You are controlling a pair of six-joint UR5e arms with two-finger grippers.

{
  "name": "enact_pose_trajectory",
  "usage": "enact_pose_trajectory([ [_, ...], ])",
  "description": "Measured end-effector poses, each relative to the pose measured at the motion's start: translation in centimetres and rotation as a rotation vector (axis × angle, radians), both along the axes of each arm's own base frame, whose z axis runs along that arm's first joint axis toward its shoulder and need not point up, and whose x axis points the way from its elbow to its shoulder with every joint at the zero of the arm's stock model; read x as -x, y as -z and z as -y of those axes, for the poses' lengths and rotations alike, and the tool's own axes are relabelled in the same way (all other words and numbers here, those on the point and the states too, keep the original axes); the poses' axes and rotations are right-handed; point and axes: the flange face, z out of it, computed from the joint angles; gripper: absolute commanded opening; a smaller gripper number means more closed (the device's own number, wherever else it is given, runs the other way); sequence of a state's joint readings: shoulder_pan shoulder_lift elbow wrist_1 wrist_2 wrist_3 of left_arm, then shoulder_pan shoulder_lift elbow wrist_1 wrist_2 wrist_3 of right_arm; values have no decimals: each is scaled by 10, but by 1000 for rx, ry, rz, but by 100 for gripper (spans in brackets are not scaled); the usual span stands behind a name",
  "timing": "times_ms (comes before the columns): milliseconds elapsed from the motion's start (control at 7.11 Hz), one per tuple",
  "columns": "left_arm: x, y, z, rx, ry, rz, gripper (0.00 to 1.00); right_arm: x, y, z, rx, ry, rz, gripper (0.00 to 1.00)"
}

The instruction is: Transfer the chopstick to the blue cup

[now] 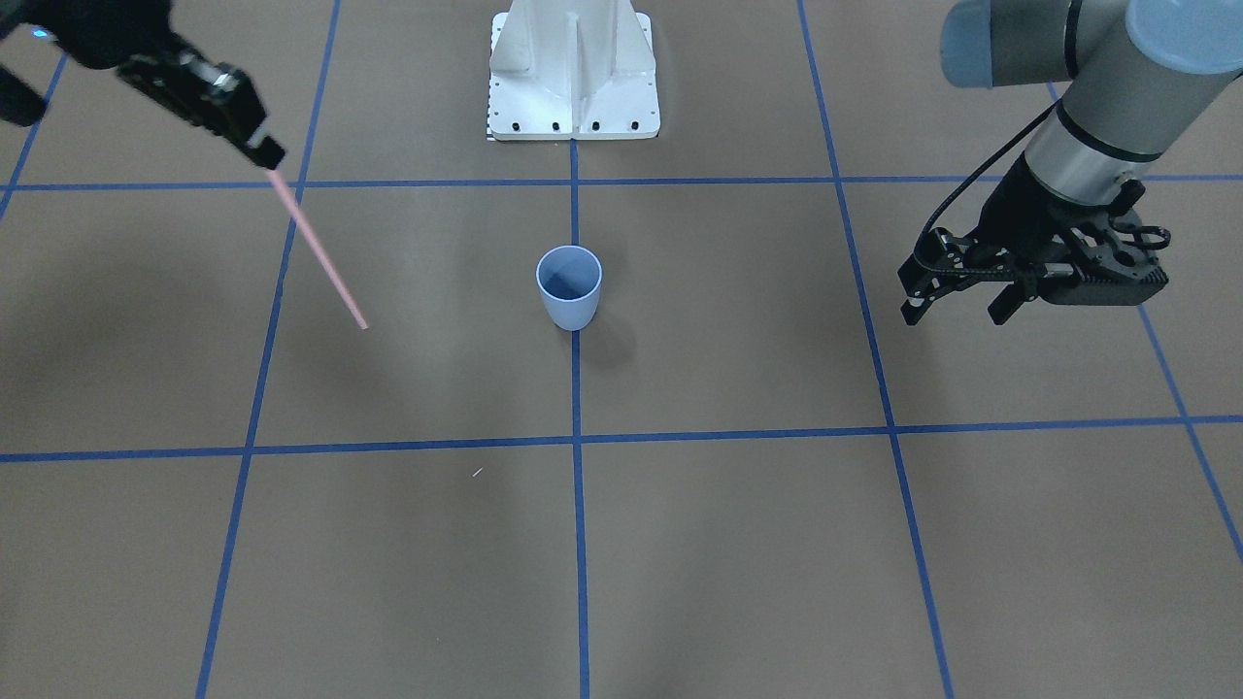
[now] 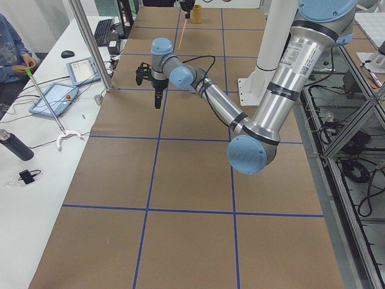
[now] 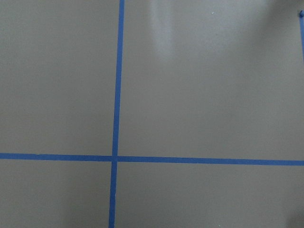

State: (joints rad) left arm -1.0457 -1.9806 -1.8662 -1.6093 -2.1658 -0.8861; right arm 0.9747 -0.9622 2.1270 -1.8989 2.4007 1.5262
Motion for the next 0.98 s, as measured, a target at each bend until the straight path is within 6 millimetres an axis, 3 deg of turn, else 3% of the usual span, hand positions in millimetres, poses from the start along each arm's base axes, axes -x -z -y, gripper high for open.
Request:
enact_pose_trajectory([
  [281, -3, -9, 6, 1, 0, 1, 98, 89, 62, -10, 48, 13, 43, 0],
  [422, -4, -11, 7, 4, -1, 3, 98, 116, 72, -14, 61, 15, 68, 0],
  [703, -6, -14, 9, 9, -1, 6, 98, 144, 69, -20, 78, 24, 66, 0],
  [984, -6, -14, 9, 10, -1, 6, 98, 148, 61, -23, 85, 27, 57, 0],
])
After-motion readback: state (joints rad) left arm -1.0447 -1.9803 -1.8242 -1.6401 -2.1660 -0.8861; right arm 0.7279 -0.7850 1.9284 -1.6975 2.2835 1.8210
